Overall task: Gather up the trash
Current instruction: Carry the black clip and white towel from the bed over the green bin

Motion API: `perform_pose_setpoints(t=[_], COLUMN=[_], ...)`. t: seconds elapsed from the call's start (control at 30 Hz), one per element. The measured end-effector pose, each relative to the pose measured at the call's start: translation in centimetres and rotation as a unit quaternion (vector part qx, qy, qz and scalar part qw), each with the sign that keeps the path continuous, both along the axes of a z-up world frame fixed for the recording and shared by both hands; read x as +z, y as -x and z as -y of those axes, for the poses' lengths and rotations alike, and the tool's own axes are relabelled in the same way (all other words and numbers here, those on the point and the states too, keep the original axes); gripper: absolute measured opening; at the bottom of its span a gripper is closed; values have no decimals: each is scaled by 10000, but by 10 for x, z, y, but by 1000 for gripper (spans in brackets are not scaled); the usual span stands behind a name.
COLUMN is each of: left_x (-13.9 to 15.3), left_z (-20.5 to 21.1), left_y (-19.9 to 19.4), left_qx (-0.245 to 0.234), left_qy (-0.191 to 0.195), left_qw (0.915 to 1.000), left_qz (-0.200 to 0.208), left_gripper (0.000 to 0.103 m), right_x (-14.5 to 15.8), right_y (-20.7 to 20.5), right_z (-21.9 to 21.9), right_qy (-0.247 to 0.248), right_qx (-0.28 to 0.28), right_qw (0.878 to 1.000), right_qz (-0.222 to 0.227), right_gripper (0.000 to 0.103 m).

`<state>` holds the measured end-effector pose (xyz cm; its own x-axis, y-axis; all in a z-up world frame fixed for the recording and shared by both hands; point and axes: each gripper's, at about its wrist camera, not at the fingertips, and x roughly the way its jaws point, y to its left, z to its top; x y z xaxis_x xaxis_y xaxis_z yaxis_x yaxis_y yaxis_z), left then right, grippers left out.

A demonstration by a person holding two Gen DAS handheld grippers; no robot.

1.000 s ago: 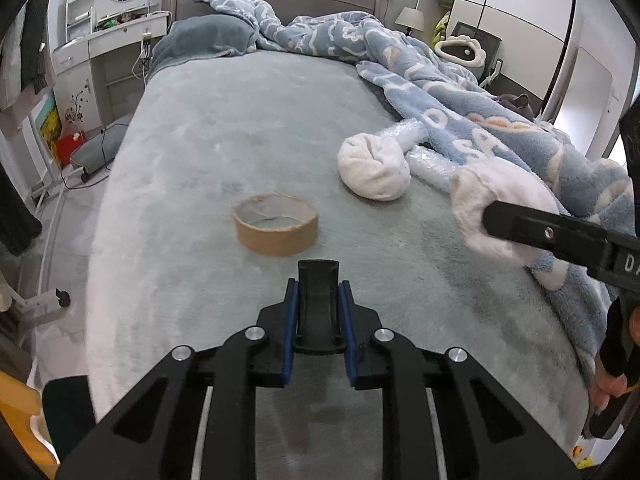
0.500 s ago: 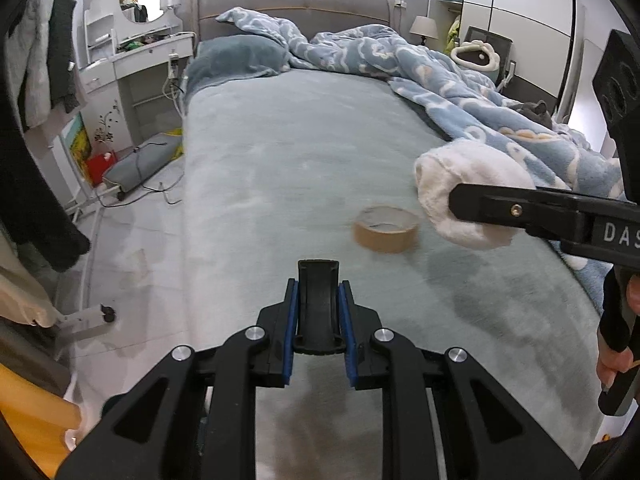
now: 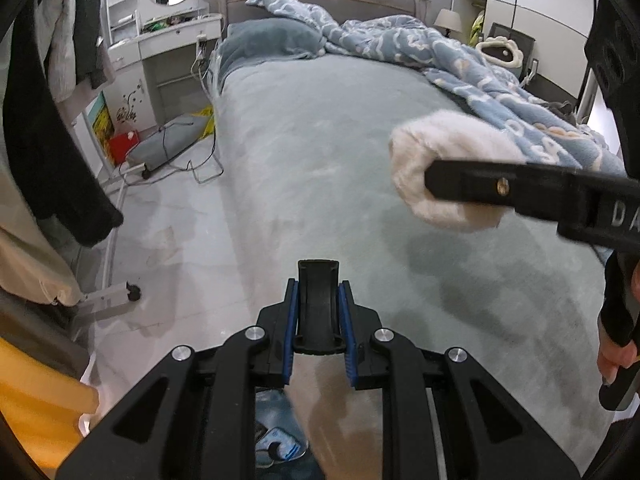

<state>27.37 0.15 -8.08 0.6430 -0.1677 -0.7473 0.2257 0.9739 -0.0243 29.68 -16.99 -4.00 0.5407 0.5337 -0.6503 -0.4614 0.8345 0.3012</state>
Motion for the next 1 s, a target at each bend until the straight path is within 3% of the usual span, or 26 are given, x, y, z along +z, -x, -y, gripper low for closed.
perform_pose_setpoints(t=[0.23, 0.67, 1.0], left_x=[-22, -73, -111], left_z=[-36, -101, -141], left_y=[5, 18, 32], left_qx=[178, 561, 682], left_qy=[286, 248, 369], left_qw=[9979, 9861, 9677], left_qz=[-557, -1541, -2400], left_gripper=[21, 21, 21], right_x=[-2, -17, -36], right_y=[-3, -7, 0], right_z=[-42, -112, -154], right_qy=[-47, 0, 188], right_qx=[260, 703, 1033], right_qw=[9996, 9974, 9941], right_qz=[-14, -143, -274], right_gripper=[39, 39, 39])
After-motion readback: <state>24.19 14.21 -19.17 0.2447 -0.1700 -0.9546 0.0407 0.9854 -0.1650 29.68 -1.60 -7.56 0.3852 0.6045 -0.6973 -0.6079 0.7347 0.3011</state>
